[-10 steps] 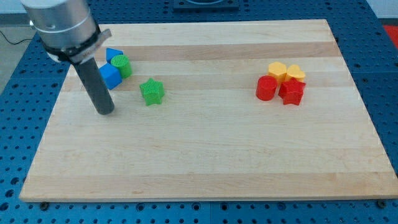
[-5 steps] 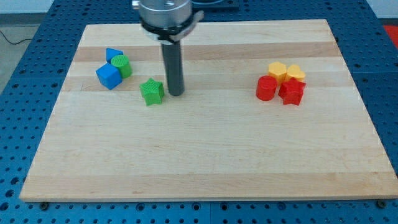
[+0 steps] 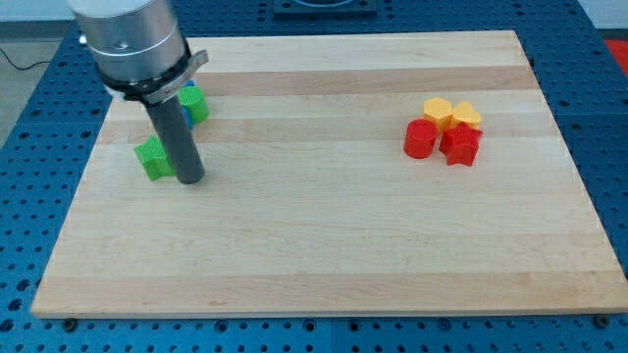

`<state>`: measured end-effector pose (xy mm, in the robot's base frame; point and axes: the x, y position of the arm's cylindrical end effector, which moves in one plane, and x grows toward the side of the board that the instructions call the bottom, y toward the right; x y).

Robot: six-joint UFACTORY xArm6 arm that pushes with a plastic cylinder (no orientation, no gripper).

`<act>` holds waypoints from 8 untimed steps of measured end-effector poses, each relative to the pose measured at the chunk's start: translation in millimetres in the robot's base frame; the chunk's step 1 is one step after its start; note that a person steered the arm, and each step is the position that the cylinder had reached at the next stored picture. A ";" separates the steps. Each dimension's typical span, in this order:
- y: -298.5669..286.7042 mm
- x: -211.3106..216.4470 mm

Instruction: Push the green star into the blue cube

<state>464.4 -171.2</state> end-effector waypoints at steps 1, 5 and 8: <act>-19.3 3.3; -53.3 -41.1; -76.5 -87.2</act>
<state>377.1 -247.7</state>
